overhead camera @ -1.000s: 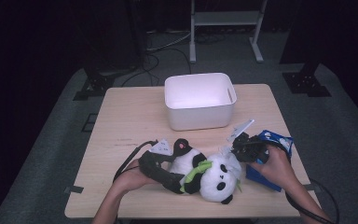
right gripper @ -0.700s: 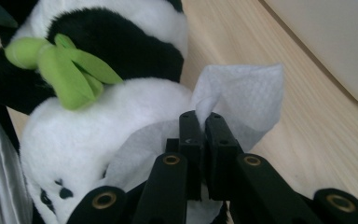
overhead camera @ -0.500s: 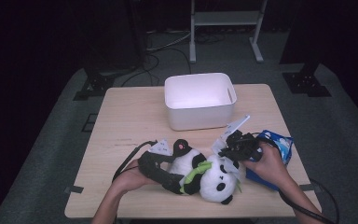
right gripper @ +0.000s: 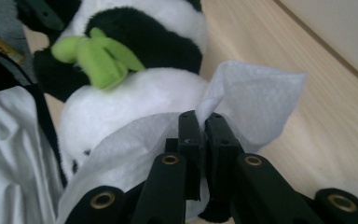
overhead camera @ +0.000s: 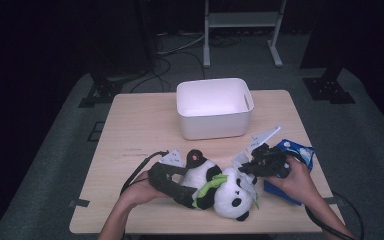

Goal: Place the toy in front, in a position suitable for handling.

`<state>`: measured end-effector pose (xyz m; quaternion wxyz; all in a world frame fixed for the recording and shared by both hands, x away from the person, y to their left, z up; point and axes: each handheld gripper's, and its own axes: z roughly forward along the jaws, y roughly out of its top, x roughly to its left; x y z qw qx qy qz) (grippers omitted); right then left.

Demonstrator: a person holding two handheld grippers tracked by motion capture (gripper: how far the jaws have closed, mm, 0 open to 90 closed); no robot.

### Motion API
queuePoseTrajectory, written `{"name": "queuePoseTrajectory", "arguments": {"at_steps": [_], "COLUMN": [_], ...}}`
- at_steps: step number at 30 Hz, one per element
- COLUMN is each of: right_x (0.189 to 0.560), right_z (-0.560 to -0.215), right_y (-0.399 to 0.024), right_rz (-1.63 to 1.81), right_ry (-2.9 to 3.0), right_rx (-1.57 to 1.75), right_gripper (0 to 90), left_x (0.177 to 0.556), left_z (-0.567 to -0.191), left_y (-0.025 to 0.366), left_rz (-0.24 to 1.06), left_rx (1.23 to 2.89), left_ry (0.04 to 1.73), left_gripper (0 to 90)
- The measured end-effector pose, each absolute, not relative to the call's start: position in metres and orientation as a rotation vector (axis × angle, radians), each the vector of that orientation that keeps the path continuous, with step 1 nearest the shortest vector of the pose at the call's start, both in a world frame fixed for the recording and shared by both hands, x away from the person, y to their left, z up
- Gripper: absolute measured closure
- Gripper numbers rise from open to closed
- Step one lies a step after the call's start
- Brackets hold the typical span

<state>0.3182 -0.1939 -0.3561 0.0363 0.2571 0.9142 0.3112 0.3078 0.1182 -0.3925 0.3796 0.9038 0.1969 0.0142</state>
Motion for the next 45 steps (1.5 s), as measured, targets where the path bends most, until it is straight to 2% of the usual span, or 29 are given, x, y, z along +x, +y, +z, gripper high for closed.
{"name": "queuePoseTrajectory", "arguments": {"at_steps": [7, 10, 11, 15, 16, 21, 23, 24, 25, 26, 28, 29, 33, 41, 45], "right_x": [0.311, 0.313, 0.314, 0.316, 0.317, 0.319, 0.320, 0.321, 0.323, 0.323, 0.327, 0.329, 0.347, 0.380, 0.393], "right_z": [-0.364, -0.365, -0.366, -0.366, -0.367, -0.369, -0.370, -0.370, -0.371, -0.371, -0.373, -0.373, -0.375, -0.364, -0.352], "right_y": [-0.195, -0.194, -0.194, -0.194, -0.194, -0.193, -0.193, -0.193, -0.194, -0.194, -0.194, -0.195, -0.197, -0.190, -0.172], "right_rz": [1.031, 1.034, 1.031, 1.034, 1.038, 1.046, 1.054, 1.056, 1.054, 1.054, 1.051, 1.054, 1.077, 1.102, 1.092], "right_ry": [2.829, 2.829, 2.830, 2.835, 2.834, 2.836, 2.837, 2.838, 2.834, 2.834, 2.838, 2.837, 2.826, 2.786, 2.798], "right_rx": [0.770, 0.768, 0.769, 0.762, 0.757, 0.752, 0.761, 0.763, 0.760, 0.760, 0.773, 0.786, 0.843, 0.891, 0.853], "right_gripper": [84.7, 84.8, 84.8, 84.8, 84.8, 84.8, 84.8, 84.8, 84.8, 84.8, 84.9, 85.0, 85.7, 86.3, 86.5], "left_x": [0.311, 0.321, 0.325, 0.345, 0.354, 0.371, 0.376, 0.377, 0.378, 0.378, 0.378, 0.379, 0.385, 0.395, 0.391], "left_z": [-0.380, -0.378, -0.378, -0.384, -0.388, -0.397, -0.396, -0.395, -0.393, -0.391, -0.388, -0.388, -0.388, -0.369, -0.364], "left_y": [0.122, 0.125, 0.125, 0.125, 0.123, 0.116, 0.112, 0.110, 0.108, 0.106, 0.102, 0.100, 0.093, 0.086, 0.089], "left_rz": [0.052, 0.034, 0.026, 0.012, -0.027, -0.147, -0.132, -0.124, -0.118, -0.106, -0.019, -0.005, 0.074, 0.231, 0.278], "left_rx": [2.267, 2.218, 2.205, 2.226, 2.223, 2.217, 2.200, 2.195, 2.186, 2.175, 2.206, 2.207, 2.168, 2.107, 2.090], "left_ry": [0.497, 0.532, 0.550, 0.599, 0.617, 0.612, 0.596, 0.576, 0.551, 0.540, 0.550, 0.550, 0.591, 0.637, 0.625], "left_gripper": [24.5, 18.1, 12.7, 7.5, 5.1, 5.1, 5.3, 7.9, 24.5, 24.5, 48.3, 52.1, 57.8, 57.8, 57.9]}}
